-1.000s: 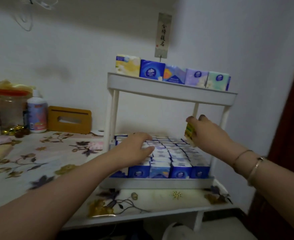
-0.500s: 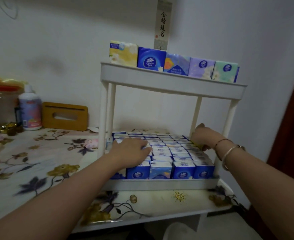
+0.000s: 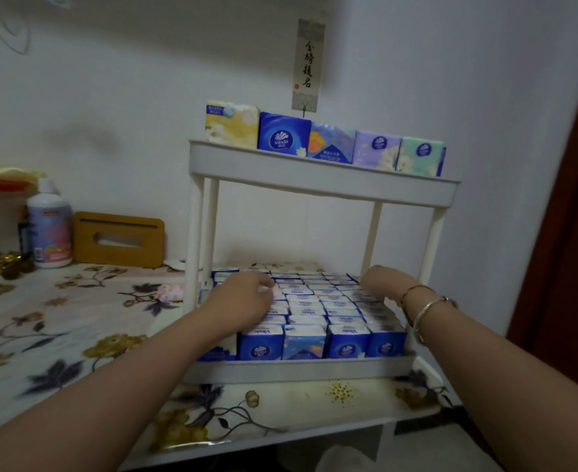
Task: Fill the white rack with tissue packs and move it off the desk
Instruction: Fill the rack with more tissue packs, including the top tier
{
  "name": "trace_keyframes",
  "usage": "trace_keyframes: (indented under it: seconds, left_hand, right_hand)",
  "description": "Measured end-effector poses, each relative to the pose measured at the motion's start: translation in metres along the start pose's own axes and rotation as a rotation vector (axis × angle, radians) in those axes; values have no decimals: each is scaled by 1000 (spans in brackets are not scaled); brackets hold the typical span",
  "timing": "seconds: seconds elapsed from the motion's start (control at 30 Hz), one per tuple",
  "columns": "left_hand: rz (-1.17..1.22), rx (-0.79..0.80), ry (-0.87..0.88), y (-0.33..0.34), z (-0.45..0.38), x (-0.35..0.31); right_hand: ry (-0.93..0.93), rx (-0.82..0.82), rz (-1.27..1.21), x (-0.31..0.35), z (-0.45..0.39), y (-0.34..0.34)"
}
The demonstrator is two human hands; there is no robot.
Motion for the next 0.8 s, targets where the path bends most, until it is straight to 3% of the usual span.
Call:
trace_keyframes:
  seconds: [0.2,0.37,0.6,0.8]
  left_hand:
    - [158,-55,138,-35,33,-24]
    - [319,-76,81,-76,72,-7]
    - [154,-275,-95,-161,134,82]
    - [31,-453,-227,-218,193,174]
  right_hand:
    - [-123,-239,-177,18,21,-37]
    - [-481,-358,-278,103,99,-65]
    - [-932,-339,-390,263,197,-67]
    - [-1074,-269,-332,394,198,-24]
Point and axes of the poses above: each hand's wrist, its own z-axis away from the middle knuckle, its own y-axis out of the palm, x = y × z, the point moved 10 cm from there along -z, towards the middle knuckle, and after that the axes turned 13 degrees about z, right-handed, at the moved point
